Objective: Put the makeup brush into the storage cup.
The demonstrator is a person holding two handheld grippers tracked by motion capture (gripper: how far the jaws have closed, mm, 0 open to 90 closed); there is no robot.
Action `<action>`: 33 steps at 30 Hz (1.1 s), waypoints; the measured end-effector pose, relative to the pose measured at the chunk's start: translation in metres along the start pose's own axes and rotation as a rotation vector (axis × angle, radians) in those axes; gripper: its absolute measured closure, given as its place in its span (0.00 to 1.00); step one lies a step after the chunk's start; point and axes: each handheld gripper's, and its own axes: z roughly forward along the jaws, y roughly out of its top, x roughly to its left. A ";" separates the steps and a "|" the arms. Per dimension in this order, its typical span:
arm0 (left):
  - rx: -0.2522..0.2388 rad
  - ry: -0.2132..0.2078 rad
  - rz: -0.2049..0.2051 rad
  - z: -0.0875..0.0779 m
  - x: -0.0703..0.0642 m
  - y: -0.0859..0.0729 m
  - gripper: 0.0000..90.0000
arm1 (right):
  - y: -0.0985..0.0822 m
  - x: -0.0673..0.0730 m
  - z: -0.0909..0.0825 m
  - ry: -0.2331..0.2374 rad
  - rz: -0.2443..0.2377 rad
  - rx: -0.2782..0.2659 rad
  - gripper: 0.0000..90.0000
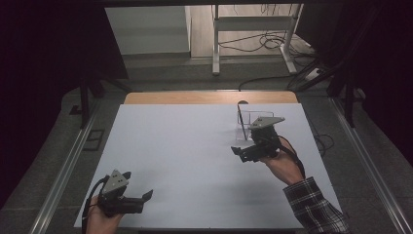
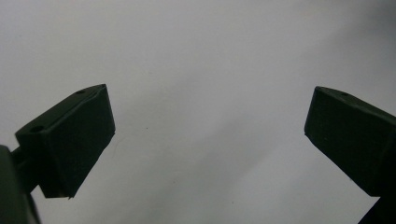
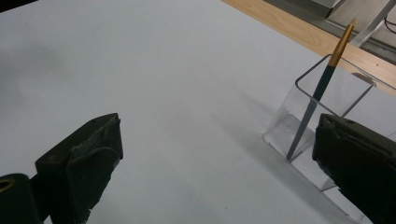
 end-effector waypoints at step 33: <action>0.007 -0.004 0.007 0.000 -0.001 0.000 0.02 | -0.044 0.007 -0.012 -0.031 0.015 0.008 0.01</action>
